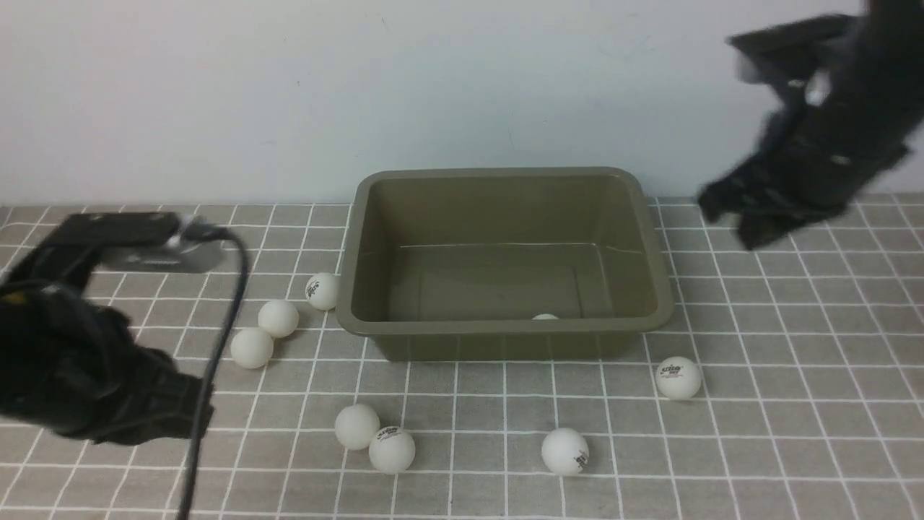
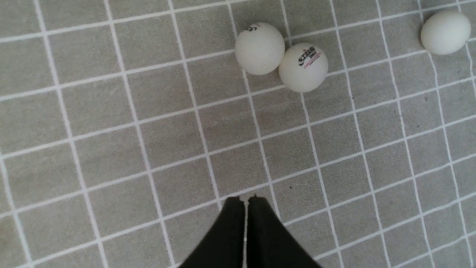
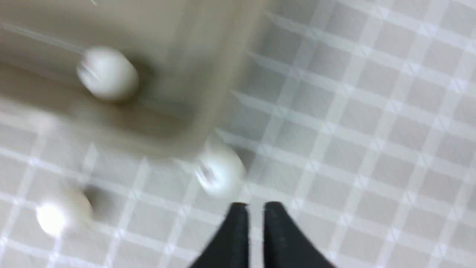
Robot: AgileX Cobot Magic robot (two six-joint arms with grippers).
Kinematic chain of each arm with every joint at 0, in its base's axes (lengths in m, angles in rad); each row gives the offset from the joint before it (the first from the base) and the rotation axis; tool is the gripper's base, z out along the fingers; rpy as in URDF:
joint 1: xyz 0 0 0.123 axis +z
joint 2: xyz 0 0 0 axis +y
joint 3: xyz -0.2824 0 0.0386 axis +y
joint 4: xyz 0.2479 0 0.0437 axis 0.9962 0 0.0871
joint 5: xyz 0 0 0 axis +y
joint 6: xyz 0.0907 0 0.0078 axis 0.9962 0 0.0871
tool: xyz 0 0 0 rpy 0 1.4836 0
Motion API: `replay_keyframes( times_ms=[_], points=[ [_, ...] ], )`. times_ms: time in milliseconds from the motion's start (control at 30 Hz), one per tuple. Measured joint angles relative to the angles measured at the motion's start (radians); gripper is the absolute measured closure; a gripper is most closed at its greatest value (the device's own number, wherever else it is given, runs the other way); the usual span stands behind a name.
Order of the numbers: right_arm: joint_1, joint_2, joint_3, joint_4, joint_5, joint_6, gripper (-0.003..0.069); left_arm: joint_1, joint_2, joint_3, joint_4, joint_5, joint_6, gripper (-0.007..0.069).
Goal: Put the table tennis balls into the box on the grey coffee tablecloth.
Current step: 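Reach for and grasp a ping pong ball on the table beside the basket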
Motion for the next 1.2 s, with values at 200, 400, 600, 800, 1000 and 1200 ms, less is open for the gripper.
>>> replay_keyframes(
  times_ms=[200, 400, 600, 800, 1000, 1200],
  points=[
    [-0.128, -0.127, 0.23, 0.119, -0.095, -0.042, 0.0671, -0.196, 0.23, -0.087, 0.034, -0.094, -0.011, 0.0586],
    [-0.176, -0.087, 0.298, 0.259, -0.14, -0.111, 0.0651, -0.263, 0.389, -0.132, 0.061, -0.2, -0.018, 0.0405],
    [-0.176, -0.08, 0.298, 0.346, -0.202, -0.161, 0.0626, -0.268, 0.488, -0.139, 0.089, -0.311, -0.019, 0.0182],
    [-0.176, -0.08, 0.298, 0.371, -0.234, -0.165, 0.0618, -0.269, 0.581, -0.141, 0.089, -0.395, -0.019, 0.0122],
    [-0.176, -0.074, 0.298, 0.371, -0.238, -0.165, 0.0612, -0.27, 0.608, -0.141, 0.089, -0.41, -0.043, 0.0201],
    [-0.176, -0.018, 0.298, 0.346, -0.268, -0.165, 0.0538, -0.27, 0.611, -0.143, 0.089, -0.401, -0.063, 0.0273]
  ],
)
